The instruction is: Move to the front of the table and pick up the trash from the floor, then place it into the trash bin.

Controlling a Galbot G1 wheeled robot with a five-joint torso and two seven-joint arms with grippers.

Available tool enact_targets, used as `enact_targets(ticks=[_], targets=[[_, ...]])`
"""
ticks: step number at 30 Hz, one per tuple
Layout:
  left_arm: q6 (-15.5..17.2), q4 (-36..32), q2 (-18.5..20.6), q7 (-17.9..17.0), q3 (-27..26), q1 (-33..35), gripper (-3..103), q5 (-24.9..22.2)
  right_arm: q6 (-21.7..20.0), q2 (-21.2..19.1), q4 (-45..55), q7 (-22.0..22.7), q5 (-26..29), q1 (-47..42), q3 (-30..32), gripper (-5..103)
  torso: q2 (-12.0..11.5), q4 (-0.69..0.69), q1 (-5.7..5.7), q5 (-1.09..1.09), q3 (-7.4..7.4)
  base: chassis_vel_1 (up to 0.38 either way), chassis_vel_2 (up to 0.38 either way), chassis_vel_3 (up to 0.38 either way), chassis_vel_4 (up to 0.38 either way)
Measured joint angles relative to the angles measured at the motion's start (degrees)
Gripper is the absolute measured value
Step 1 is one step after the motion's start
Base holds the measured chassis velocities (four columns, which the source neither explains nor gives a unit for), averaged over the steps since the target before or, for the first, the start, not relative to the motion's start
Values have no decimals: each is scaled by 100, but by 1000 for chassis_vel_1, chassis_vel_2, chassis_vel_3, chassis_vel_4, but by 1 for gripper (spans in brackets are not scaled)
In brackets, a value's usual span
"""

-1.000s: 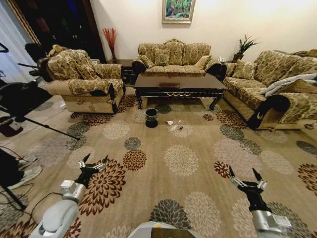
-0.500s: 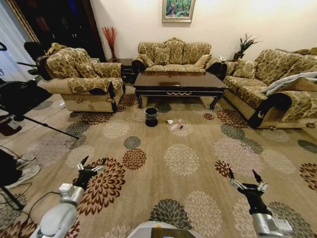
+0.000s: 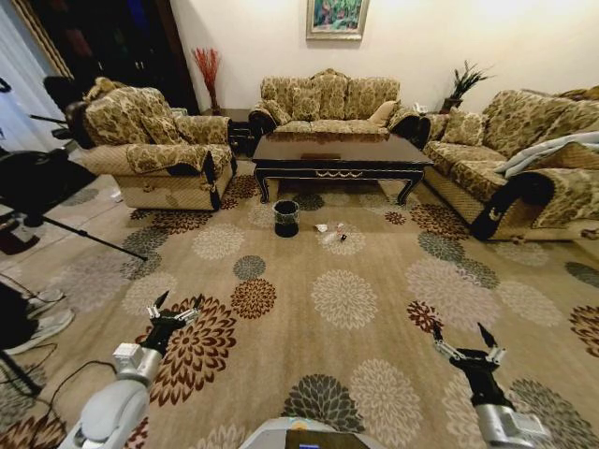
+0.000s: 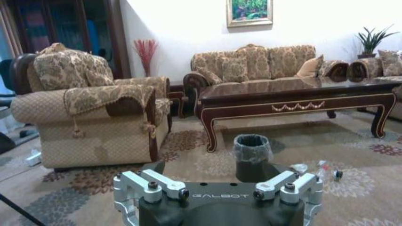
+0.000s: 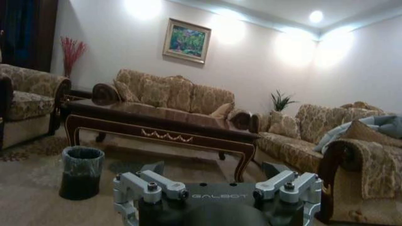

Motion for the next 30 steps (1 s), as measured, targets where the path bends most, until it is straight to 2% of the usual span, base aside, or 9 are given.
enact_targets(ticks=[18,21,27,30], targets=[[29,6,-80,-25,-5,6,100,46,57,71,-77,-7,-136,18,-23,100,-448,0,-195,0,-252,0,0,0,0],[59,-44,-68,-42,-4,40,100,-65,72,83,-77,-6,-140,-7,-20,100,-539,0,-235,0,-304,0,0,0,0],[57,-26,-81,-48,26,-46,100,74,106,112,-70,-16,-137,-57,-9,100,-687,-1,-294,0,-391,0,0,0,0],[77,-92,-86,-79,41,-3,100,-84,119,134,-66,-20,-146,-92,-5,100,-777,0,-332,0,-445,0,0,0,0]])
